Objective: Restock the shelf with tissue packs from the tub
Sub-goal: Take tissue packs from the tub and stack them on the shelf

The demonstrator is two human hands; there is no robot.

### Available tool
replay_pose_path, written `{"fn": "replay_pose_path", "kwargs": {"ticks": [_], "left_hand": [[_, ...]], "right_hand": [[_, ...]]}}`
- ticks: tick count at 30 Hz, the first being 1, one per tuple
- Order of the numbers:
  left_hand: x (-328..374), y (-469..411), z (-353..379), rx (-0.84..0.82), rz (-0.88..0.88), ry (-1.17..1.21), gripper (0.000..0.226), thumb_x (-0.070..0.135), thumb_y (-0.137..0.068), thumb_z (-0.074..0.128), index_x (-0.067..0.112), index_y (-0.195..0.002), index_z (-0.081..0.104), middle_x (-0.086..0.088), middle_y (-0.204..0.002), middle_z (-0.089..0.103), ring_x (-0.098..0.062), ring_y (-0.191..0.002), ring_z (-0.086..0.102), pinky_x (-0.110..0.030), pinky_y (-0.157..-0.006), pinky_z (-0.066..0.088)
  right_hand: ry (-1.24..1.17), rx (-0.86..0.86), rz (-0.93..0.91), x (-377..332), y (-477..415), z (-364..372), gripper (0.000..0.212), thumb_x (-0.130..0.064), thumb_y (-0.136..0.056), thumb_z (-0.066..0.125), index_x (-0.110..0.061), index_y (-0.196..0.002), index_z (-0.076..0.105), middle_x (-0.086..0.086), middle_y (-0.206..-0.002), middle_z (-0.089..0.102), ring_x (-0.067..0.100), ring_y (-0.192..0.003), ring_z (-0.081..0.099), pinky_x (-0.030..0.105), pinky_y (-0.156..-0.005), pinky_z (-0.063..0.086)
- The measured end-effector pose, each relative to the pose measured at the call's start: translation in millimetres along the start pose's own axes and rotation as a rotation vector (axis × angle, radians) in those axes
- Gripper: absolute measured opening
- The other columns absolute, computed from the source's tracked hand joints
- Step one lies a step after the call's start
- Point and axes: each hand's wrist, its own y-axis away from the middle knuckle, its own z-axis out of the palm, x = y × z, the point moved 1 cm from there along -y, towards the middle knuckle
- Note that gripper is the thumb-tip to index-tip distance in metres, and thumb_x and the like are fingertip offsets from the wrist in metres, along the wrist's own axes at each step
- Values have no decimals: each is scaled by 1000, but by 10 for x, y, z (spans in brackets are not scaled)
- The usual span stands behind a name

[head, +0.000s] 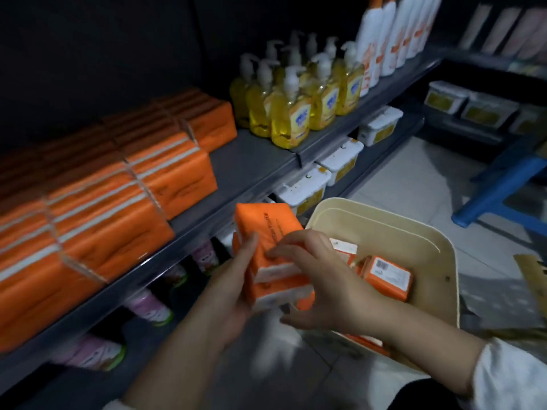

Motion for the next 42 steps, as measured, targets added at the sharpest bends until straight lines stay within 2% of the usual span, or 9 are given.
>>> {"fn": "replay_pose_path", "kwargs": {"ticks": [4, 8, 11, 16, 25, 30, 34, 37, 42], "left_hand": [[92, 105, -163, 29, 129, 56, 50, 33, -74, 62, 13, -120, 61, -12, -109, 70, -28, -103, 66, -46, -89, 52], [244, 206, -262, 58, 328, 22, 43, 24, -70, 63, 17, -112, 62, -5, -100, 73, -18, -89, 70, -36, -75, 58], [338, 247, -415, 114, 430, -97, 53, 27, -63, 70, 20, -115, 61, -2, -106, 72, -17, -94, 69, -39, -83, 56], [326, 219, -574, 169, 422, -157, 80, 50, -52, 79, 27, -124, 54, 3, -114, 69, -16, -105, 65, -47, -96, 48], [331, 155, -709, 338, 420, -173, 60, 57, -65, 66, 34, -120, 58, 11, -113, 67, -9, -103, 63, -38, -93, 48], [467, 227, -828, 663, 804, -566, 27, 44, -83, 61, 26, -103, 58, 9, -96, 62, -5, -91, 58, -25, -74, 44], [663, 345, -958, 831, 1069, -539, 30, 45, -86, 53, 18, -100, 57, 17, -84, 56, 17, -75, 51, -4, -67, 37], [776, 421, -1053, 952, 1091, -333, 16, 33, -95, 50, 18, -90, 53, 16, -76, 51, 16, -64, 48, -4, -62, 35], [833, 438, -1175, 951, 998, -79, 22, 50, -87, 47, 32, -74, 50, 16, -64, 52, 4, -58, 47, -23, -60, 40]], "right_hand": [[-381, 245, 302, -285, -339, 171, 33, -42, -65, 72, -40, -93, 54, -4, -100, 54, 15, -98, 52, 23, -87, 39], [-914, 464, 727, -355, -647, 164, 56, -8, -60, 74, -31, -107, 56, 7, -117, 52, 12, -101, 55, 28, -79, 49], [-1255, 319, 781, -388, -712, 156, 60, 10, -72, 67, -9, -126, 51, 10, -110, 66, 20, -94, 66, 31, -74, 54], [-1299, 45, 775, -330, -744, 135, 56, -4, -68, 69, -8, -122, 55, 13, -104, 71, 26, -87, 69, 33, -76, 57], [-1458, -5, 928, -241, -893, 321, 33, 6, -75, 59, 0, -107, 62, 16, -90, 72, 24, -70, 72, 33, -60, 60], [-1368, 219, 852, -188, -971, 332, 41, 11, -78, 58, -2, -117, 58, 11, -96, 72, 22, -78, 71, 31, -63, 58], [-801, 341, 786, -118, -956, 318, 44, 10, -78, 64, -11, -116, 57, 0, -98, 67, 17, -92, 66, 33, -78, 57], [-509, 303, 680, -97, -997, 327, 48, 6, -76, 68, -16, -117, 56, -1, -107, 60, 13, -98, 58, 39, -90, 50], [35, 191, 229, -204, -1360, 238, 49, 4, -68, 66, -12, -115, 61, 4, -108, 56, 25, -105, 47, 19, -84, 27]]}}
